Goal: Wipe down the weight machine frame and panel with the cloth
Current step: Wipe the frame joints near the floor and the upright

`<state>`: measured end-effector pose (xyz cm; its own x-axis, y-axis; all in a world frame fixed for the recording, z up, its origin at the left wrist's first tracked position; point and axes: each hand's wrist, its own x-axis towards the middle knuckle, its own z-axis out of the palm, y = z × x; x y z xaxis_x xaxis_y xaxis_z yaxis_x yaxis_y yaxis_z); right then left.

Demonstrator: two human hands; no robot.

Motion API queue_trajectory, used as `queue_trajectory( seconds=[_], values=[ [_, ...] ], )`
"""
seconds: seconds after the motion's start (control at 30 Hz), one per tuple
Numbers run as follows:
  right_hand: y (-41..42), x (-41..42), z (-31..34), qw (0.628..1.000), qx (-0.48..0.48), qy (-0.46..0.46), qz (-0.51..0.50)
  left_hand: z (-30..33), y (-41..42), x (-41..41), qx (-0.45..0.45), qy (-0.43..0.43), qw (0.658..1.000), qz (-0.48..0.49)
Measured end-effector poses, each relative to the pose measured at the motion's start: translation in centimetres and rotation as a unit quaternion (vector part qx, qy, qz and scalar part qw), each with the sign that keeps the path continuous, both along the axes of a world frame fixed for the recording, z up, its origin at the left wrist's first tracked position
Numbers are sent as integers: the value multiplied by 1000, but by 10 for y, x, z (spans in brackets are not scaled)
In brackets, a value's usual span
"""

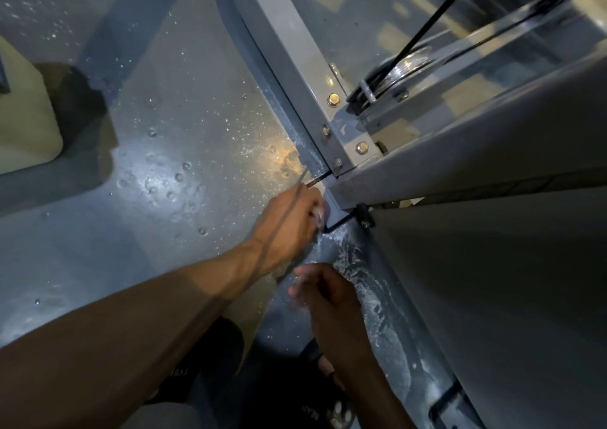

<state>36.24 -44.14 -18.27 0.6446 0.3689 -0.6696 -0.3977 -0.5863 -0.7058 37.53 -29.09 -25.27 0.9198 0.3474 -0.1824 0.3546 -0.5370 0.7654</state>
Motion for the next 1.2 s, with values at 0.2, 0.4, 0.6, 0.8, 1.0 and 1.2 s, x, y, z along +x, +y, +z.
queue_trajectory(
  seconds=[0.2, 0.4, 0.6, 0.8, 1.0, 1.2],
  values=[
    [1, 3, -1, 1000, 3, -18, 1, 6, 13, 10, -2, 7, 1000, -28],
    [-6, 1, -1, 1000, -12, -25, 0, 23, 7, 12, -40, 69, 996, 27],
    [-8, 0, -3, 1000, 4, -7, -21, 29, -10, 18, -160, 135, 964, 165],
    [-12, 0, -3, 999, 18, -15, -27, 33, -5, 34, -209, 138, 934, 255],
    [-11, 1, -6, 999, 25, -18, -37, 39, -28, 43, -266, 91, 909, 307],
    [-13, 2, -8, 999, 13, -14, -45, 39, -23, 26, -216, 55, 937, 270]
  ],
)
